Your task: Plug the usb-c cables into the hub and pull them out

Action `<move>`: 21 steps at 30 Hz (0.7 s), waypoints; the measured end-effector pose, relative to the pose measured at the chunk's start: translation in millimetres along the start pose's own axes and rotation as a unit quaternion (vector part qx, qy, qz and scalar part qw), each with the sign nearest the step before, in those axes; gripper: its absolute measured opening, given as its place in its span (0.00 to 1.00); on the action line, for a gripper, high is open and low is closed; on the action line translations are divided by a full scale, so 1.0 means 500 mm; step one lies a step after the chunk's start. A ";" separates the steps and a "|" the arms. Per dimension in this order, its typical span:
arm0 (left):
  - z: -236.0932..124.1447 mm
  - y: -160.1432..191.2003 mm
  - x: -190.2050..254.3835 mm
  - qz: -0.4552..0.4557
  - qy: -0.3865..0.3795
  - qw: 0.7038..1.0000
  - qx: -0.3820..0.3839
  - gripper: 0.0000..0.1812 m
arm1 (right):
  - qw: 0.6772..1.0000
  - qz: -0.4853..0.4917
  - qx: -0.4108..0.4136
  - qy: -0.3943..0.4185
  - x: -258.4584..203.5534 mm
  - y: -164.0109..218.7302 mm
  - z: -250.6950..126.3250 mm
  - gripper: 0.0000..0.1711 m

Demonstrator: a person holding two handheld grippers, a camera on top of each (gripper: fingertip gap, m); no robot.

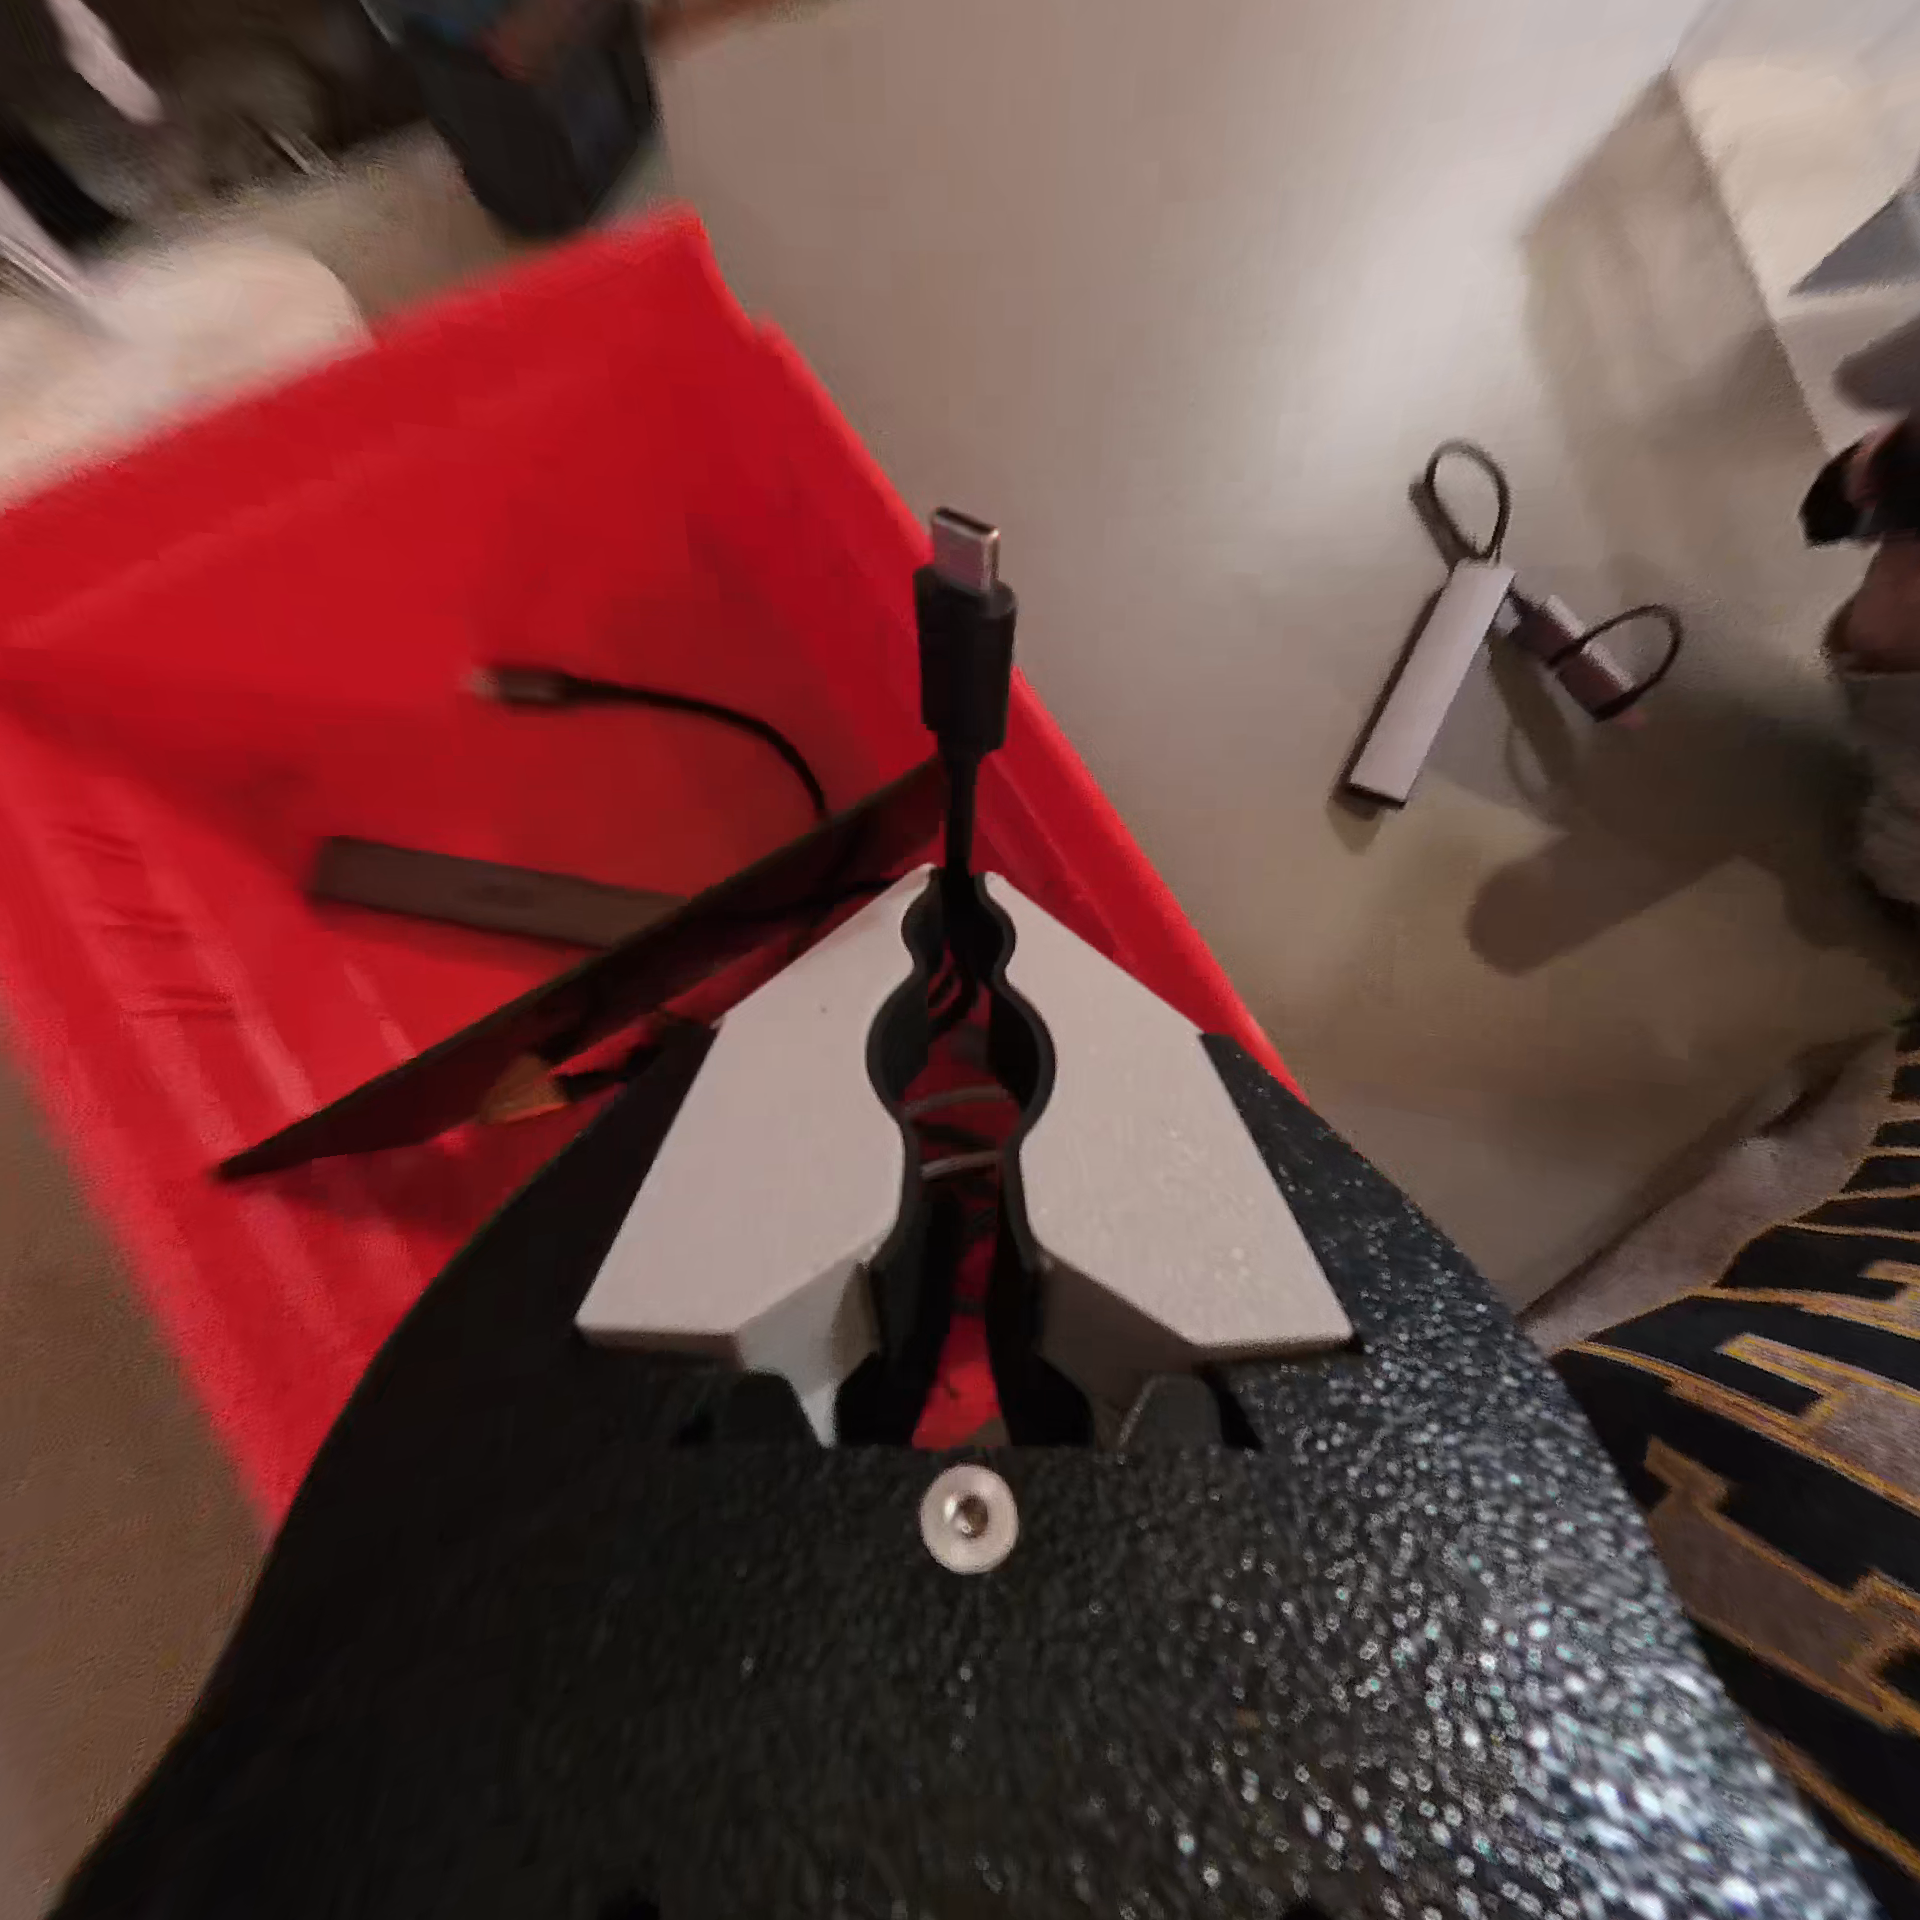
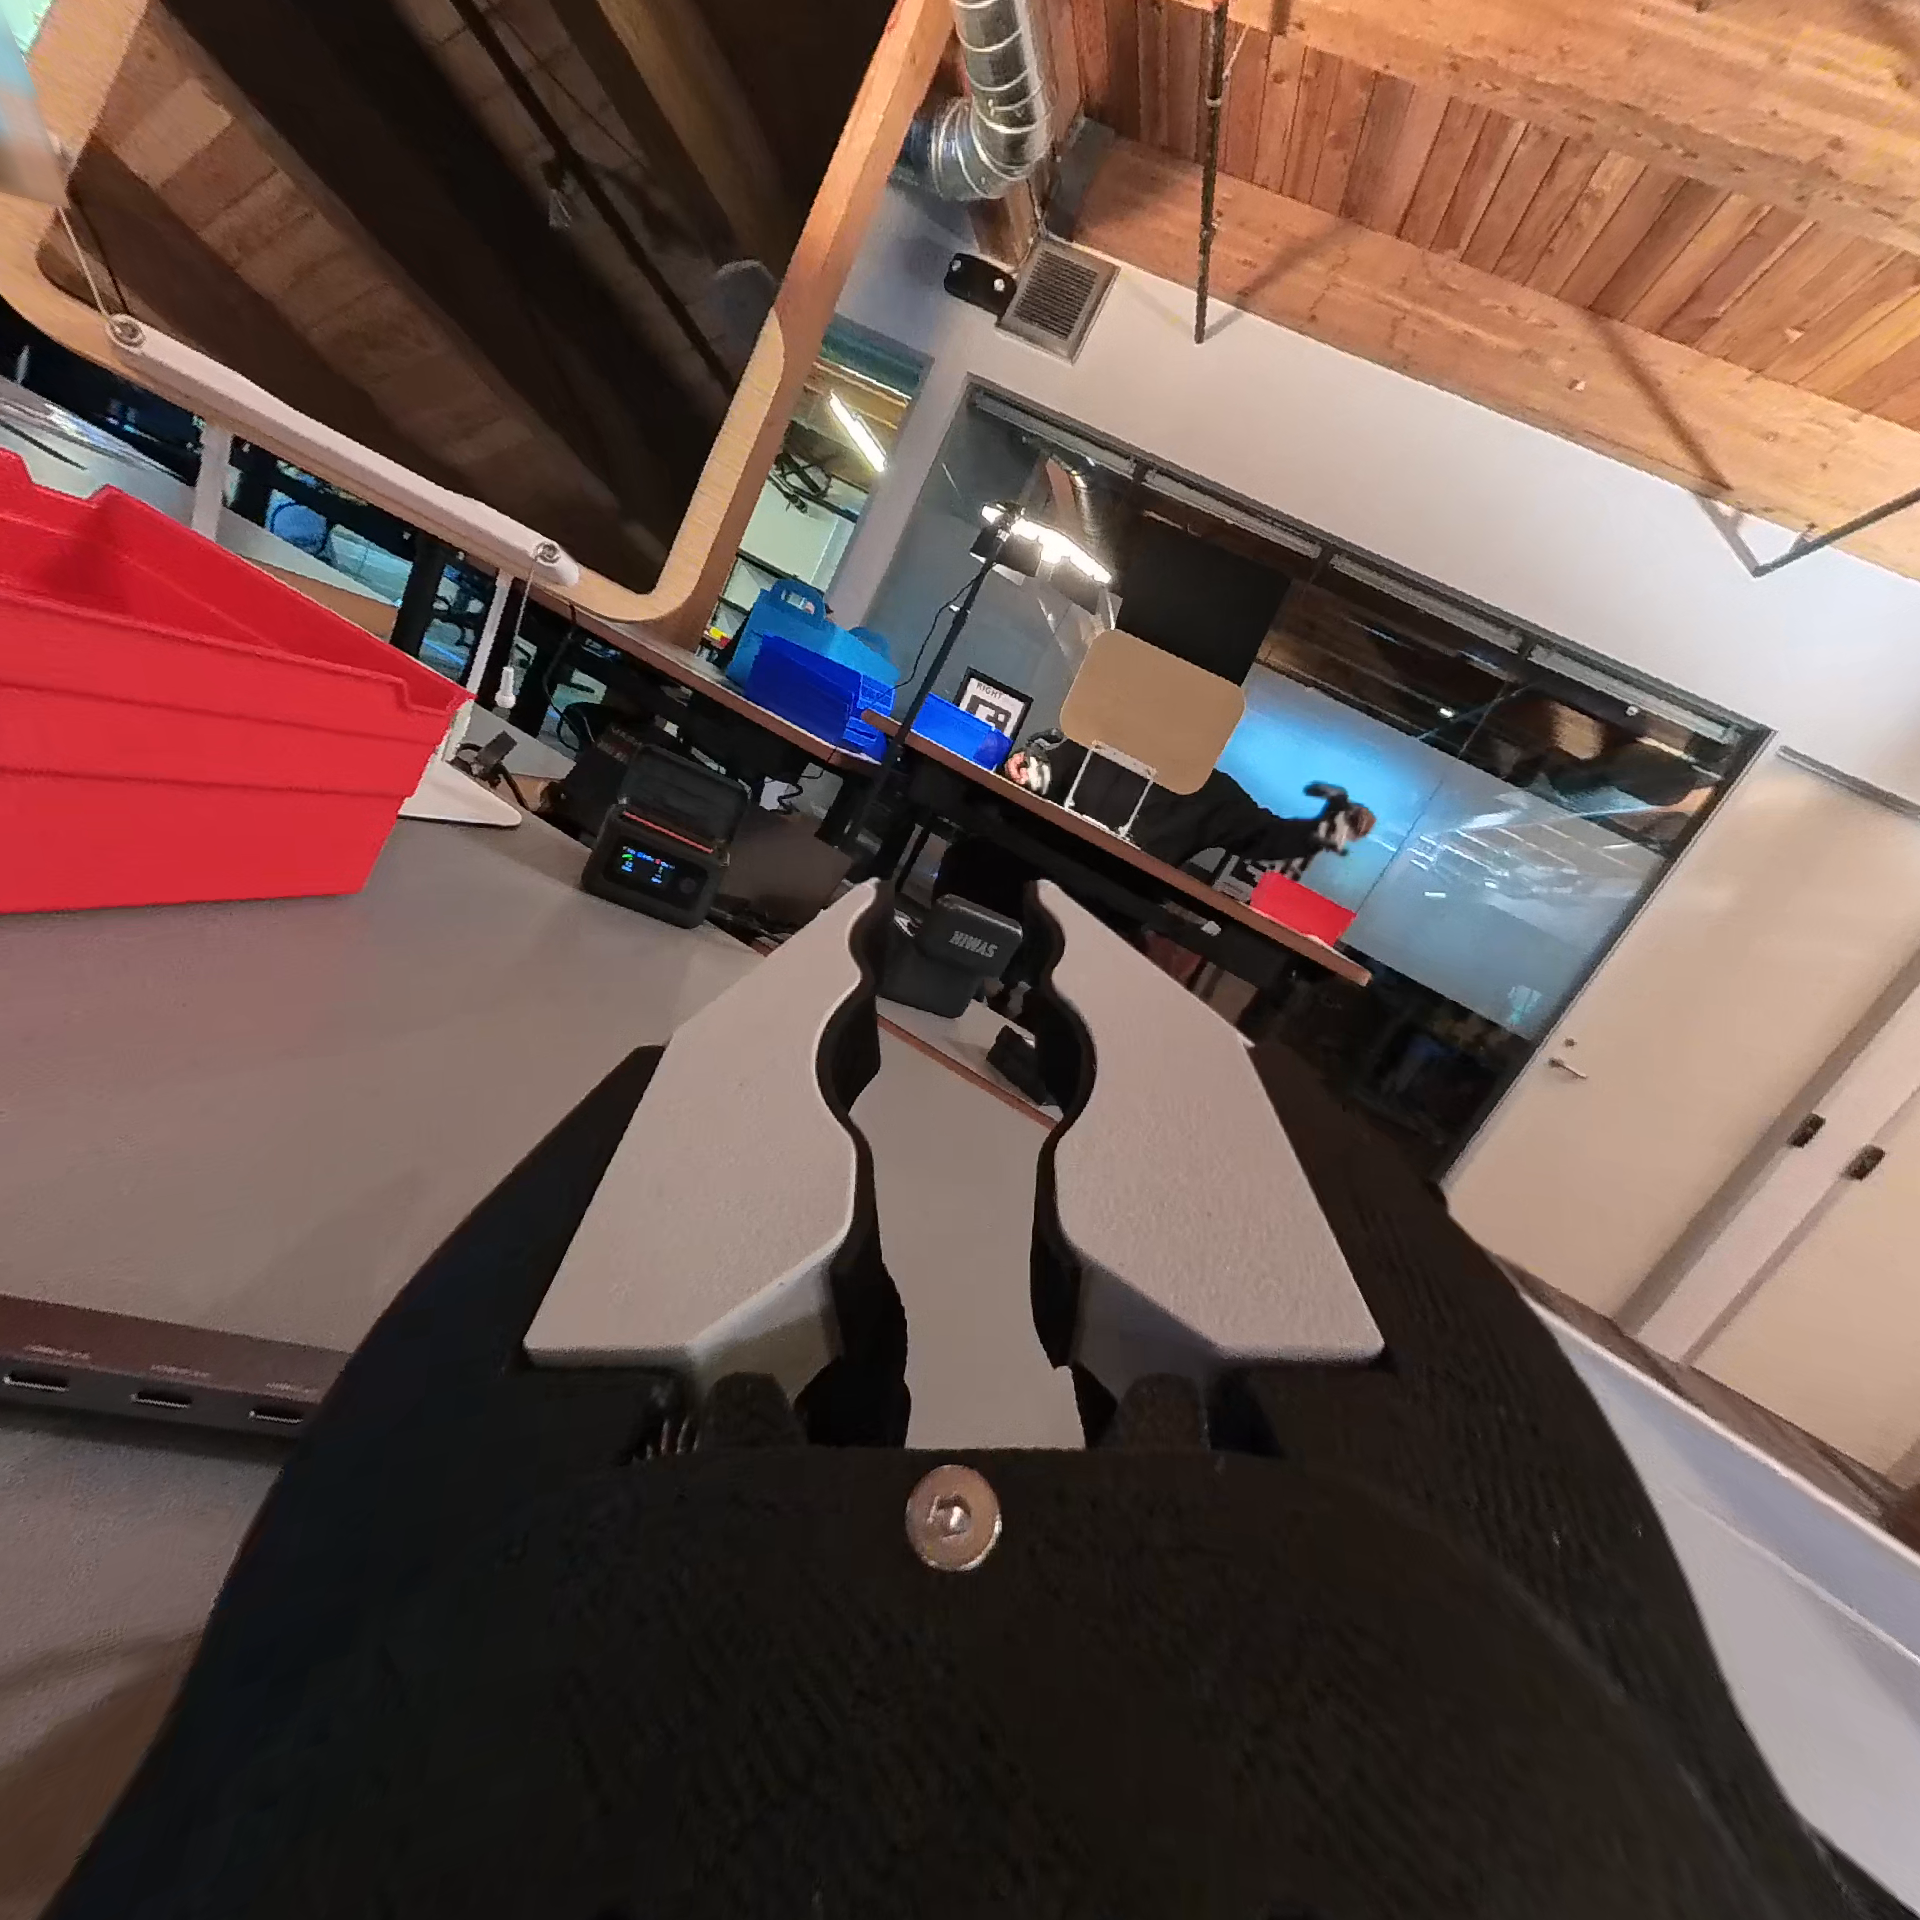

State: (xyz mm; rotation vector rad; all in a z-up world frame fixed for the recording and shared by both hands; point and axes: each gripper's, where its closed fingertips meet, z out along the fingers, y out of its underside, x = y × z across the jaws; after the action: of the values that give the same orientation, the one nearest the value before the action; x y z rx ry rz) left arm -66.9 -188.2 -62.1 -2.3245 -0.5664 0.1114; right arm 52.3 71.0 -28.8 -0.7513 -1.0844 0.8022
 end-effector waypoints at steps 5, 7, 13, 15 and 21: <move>-0.195 -0.163 -0.013 0.080 -0.075 0.988 0.107 0.01 | 1.000 -0.003 0.019 0.009 0.010 -0.013 -0.004 0.14; -0.254 -0.226 -0.011 0.117 -0.103 0.980 0.125 0.00 | 1.000 0.020 0.019 0.004 0.011 -0.010 -0.003 0.14; -0.366 -0.440 0.096 0.223 -0.072 0.949 0.209 0.01 | 0.999 0.008 0.025 0.018 0.019 -0.016 -0.005 0.14; -0.352 -0.490 0.166 0.252 -0.009 0.941 0.226 0.01 | 0.999 0.009 0.037 0.034 0.030 -0.023 -0.011 0.13; -0.091 -0.446 0.284 0.268 0.123 0.953 0.066 0.01 | 0.995 0.009 0.059 0.077 0.067 -0.034 -0.026 0.14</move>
State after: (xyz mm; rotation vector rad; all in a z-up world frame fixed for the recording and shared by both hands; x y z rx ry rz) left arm -9.9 -14.3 133.9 -2.2585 0.2000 0.1069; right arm 76.5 89.3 -2.9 -0.7113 -0.8851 0.8030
